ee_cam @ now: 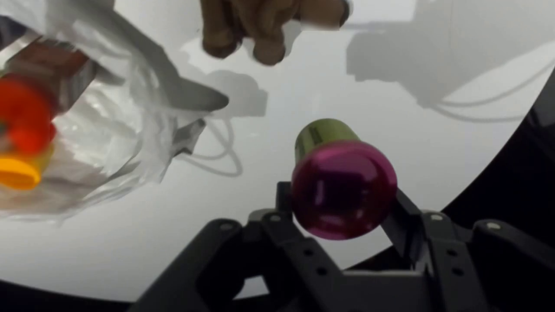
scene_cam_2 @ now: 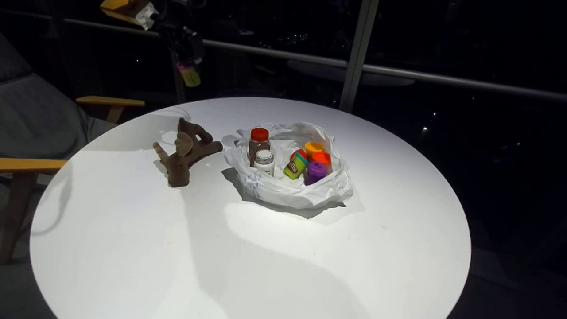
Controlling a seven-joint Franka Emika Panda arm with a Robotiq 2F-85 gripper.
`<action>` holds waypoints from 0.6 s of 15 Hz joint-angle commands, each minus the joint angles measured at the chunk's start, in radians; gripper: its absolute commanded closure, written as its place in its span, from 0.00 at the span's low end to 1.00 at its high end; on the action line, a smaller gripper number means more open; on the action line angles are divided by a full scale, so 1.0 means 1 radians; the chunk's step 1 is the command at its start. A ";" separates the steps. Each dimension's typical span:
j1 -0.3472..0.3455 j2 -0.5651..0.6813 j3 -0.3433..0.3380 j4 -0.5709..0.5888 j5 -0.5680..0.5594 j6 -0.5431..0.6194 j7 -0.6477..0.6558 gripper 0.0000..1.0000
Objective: Put all the objects on the table in the plastic bag
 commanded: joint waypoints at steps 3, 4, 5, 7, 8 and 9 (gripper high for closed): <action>-0.146 -0.069 -0.033 0.040 -0.073 -0.070 0.082 0.73; -0.172 -0.065 -0.040 0.047 -0.086 -0.078 0.095 0.73; -0.195 -0.064 -0.049 0.048 -0.098 -0.085 0.107 0.73; -0.239 -0.062 -0.063 0.039 -0.122 -0.107 0.123 0.73; -0.265 -0.067 -0.060 0.027 -0.123 -0.131 0.112 0.73; -0.288 -0.086 -0.053 0.001 -0.120 -0.159 0.093 0.73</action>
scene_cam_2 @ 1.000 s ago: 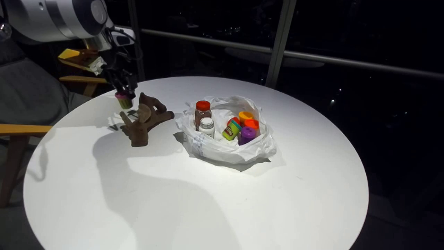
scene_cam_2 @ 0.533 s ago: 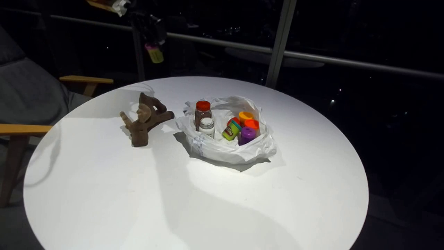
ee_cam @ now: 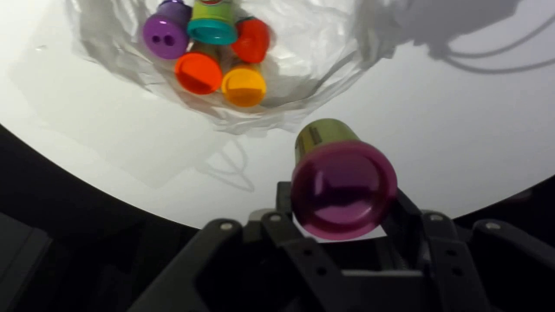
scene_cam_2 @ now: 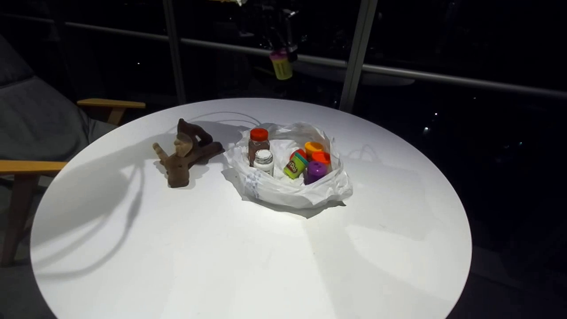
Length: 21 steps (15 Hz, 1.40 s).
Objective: Put all the objects on the table in the plastic bag
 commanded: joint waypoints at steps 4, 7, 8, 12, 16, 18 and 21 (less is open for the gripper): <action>-0.129 -0.041 0.039 -0.114 0.010 -0.094 -0.052 0.73; -0.175 -0.022 0.058 -0.182 0.035 -0.052 -0.087 0.73; -0.196 -0.021 0.076 -0.206 0.065 -0.036 -0.117 0.73; -0.256 0.013 0.127 -0.271 0.200 0.099 -0.212 0.73; -0.273 0.077 0.139 -0.278 0.285 0.169 -0.282 0.73; -0.279 0.106 0.147 -0.271 0.325 0.179 -0.316 0.73; -0.283 0.134 0.157 -0.272 0.370 0.198 -0.352 0.73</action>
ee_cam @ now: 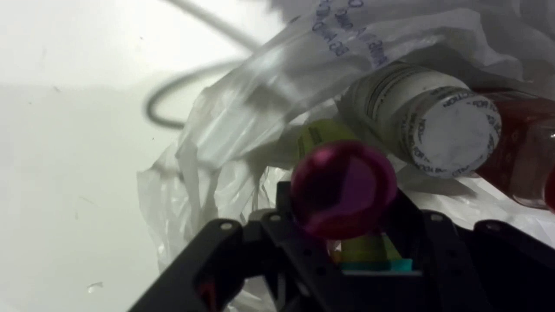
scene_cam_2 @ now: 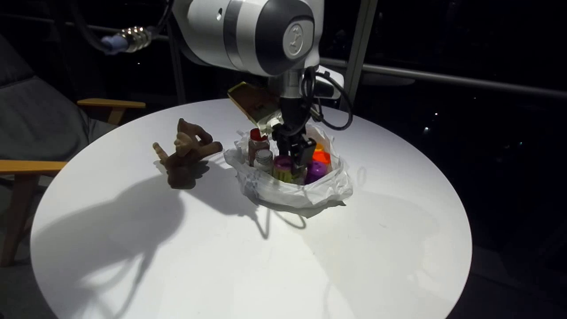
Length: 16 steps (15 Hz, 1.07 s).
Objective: Put all the objects on the table in the plastic bag
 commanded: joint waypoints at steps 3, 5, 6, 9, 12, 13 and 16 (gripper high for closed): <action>0.019 0.012 -0.013 -0.019 0.025 0.074 -0.040 0.22; 0.047 -0.023 -0.047 -0.050 -0.007 0.080 -0.026 0.08; 0.061 -0.048 -0.064 -0.068 -0.019 0.084 -0.015 0.01; 0.110 -0.156 -0.108 -0.120 -0.047 0.060 0.023 0.00; 0.177 -0.278 -0.136 -0.134 -0.124 -0.053 0.093 0.00; 0.189 -0.310 -0.118 -0.129 -0.150 -0.108 0.104 0.00; 0.215 -0.388 -0.021 -0.109 -0.210 -0.286 0.109 0.00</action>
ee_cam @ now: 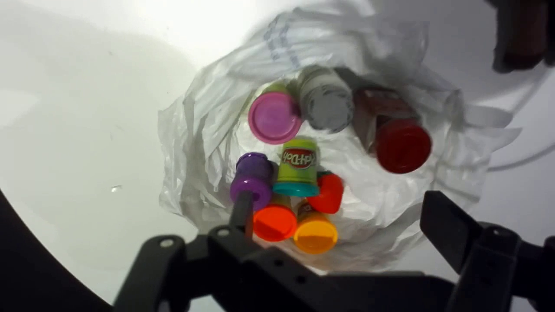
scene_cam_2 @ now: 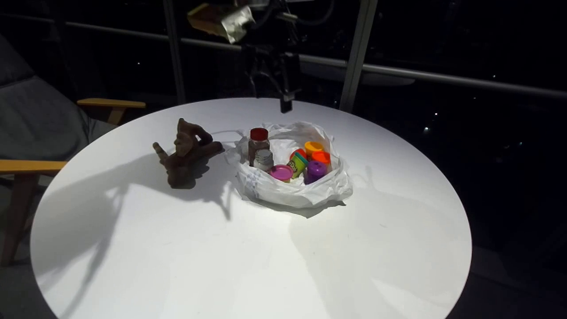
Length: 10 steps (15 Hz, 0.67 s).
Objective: Put all the objects on the table in the plastic bag
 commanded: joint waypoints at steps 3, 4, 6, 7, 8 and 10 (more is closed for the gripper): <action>0.063 -0.111 0.198 0.019 -0.080 -0.298 0.012 0.00; 0.075 -0.090 0.236 0.037 -0.081 -0.343 0.012 0.00; 0.100 -0.041 0.294 0.066 -0.107 -0.409 0.008 0.00; 0.116 -0.011 0.315 0.080 -0.139 -0.423 0.007 0.00; 0.133 0.016 0.327 0.087 -0.186 -0.422 0.010 0.00; 0.167 0.080 0.328 0.105 -0.304 -0.401 0.022 0.00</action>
